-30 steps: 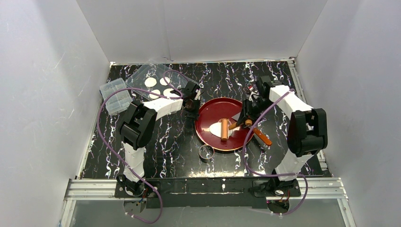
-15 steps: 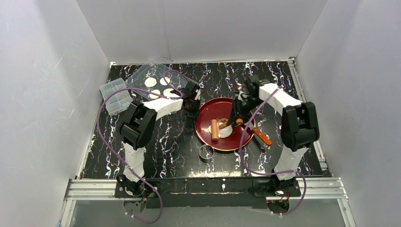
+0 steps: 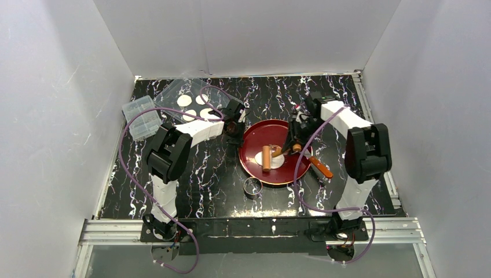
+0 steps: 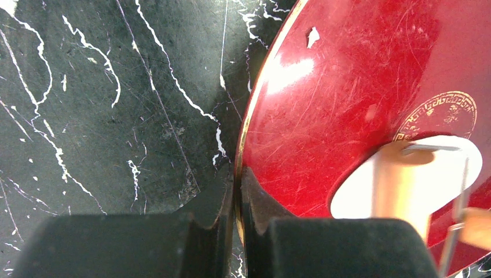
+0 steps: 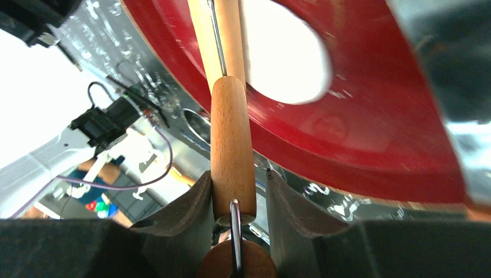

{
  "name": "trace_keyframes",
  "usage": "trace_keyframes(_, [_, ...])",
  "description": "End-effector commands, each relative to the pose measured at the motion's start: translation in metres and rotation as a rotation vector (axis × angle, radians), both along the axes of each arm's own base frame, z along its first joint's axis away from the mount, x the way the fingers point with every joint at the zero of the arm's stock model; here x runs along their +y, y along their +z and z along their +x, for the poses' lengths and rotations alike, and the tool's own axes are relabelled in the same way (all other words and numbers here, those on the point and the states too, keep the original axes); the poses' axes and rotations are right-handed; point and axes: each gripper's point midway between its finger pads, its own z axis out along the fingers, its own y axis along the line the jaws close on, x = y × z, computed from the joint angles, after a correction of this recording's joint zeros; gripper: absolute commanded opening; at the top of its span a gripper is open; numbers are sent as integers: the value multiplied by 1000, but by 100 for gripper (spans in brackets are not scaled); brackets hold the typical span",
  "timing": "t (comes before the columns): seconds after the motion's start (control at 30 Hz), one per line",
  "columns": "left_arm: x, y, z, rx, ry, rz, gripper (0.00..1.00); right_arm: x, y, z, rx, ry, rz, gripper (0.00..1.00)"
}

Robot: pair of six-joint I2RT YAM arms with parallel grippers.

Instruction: Roll out the dumpling wrappers from the dough

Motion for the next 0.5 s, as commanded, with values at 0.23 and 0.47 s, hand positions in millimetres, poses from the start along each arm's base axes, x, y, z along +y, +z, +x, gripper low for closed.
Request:
trace_keyframes(0.23, [29, -25, -28, 84, -38, 153, 0, -71, -53, -22, 70, -14, -300, 1])
trace_keyframes(0.47, [28, -24, -27, 81, -36, 150, 0, -79, -52, -16, 44, -41, -346, 1])
